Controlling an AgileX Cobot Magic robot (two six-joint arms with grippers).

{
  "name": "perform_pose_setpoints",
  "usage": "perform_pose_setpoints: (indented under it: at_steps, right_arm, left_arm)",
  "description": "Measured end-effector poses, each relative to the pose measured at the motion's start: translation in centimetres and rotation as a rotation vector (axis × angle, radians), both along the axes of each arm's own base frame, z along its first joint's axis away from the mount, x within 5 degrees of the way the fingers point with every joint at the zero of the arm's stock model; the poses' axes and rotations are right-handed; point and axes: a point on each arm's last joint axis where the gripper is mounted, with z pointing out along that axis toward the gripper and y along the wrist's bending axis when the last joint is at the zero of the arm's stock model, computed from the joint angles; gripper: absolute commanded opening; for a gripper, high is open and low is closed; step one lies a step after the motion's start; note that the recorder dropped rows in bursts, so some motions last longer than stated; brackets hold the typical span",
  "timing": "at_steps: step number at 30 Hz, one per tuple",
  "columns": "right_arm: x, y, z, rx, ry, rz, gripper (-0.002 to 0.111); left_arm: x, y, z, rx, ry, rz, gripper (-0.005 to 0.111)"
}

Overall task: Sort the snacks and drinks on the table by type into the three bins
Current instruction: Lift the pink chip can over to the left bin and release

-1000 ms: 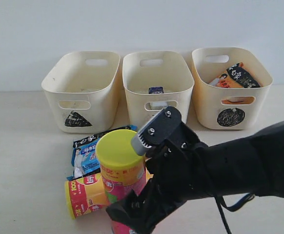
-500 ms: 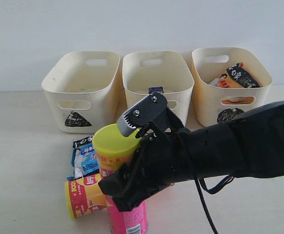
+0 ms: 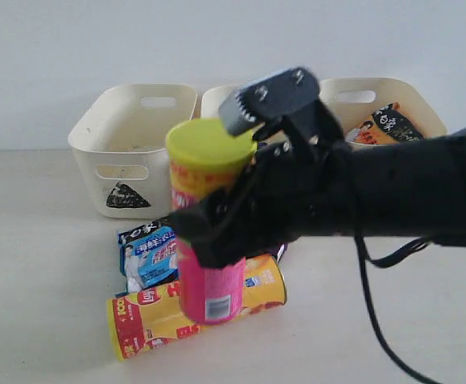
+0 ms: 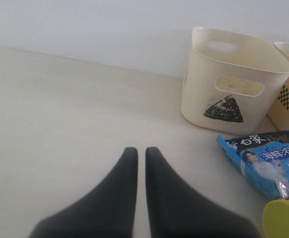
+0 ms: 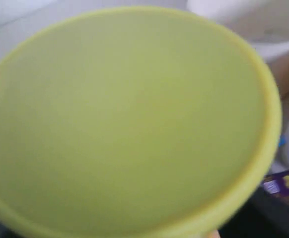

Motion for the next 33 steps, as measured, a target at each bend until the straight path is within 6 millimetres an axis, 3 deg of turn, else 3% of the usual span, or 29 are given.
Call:
perform_pose_setpoints:
  at_steps: [3, 4, 8, 11, 18, 24, 30, 33]
  right_arm:
    - [-0.4, -1.6, 3.1, 0.032, -0.099, -0.091, 0.003]
    - [-0.5, -2.9, 4.8, 0.035, -0.167, -0.182, 0.003]
    - [-0.4, -5.3, 7.3, -0.006, -0.285, -0.368, 0.003]
    - [0.4, -7.8, 9.9, -0.15, -0.436, -0.578, 0.003]
    - [1.9, -8.8, 13.8, -0.325, -0.63, -0.733, 0.003]
    - [4.3, -8.4, 14.7, -0.359, -0.681, -0.786, 0.003]
    - [8.2, -10.9, 13.7, -0.101, -0.519, -0.773, 0.003]
    - [9.7, -11.0, 13.4, 0.059, -0.414, -0.685, 0.003]
  left_arm:
    - [0.0, 0.0, 0.0, 0.0, 0.0, 0.0, 0.005]
    - [0.0, 0.0, 0.0, 0.0, 0.0, 0.0, 0.005]
    - [0.0, 0.0, 0.0, 0.0, 0.0, 0.0, 0.005]
    - [0.0, 0.0, 0.0, 0.0, 0.0, 0.0, 0.005]
    - [0.0, 0.0, 0.0, 0.0, 0.0, 0.0, 0.005]
    - [0.0, 0.0, 0.0, 0.0, 0.0, 0.0, 0.005]
    - [0.0, 0.0, 0.0, 0.0, 0.0, 0.0, 0.005]
    - [0.0, 0.0, 0.0, 0.0, 0.0, 0.0, 0.005]
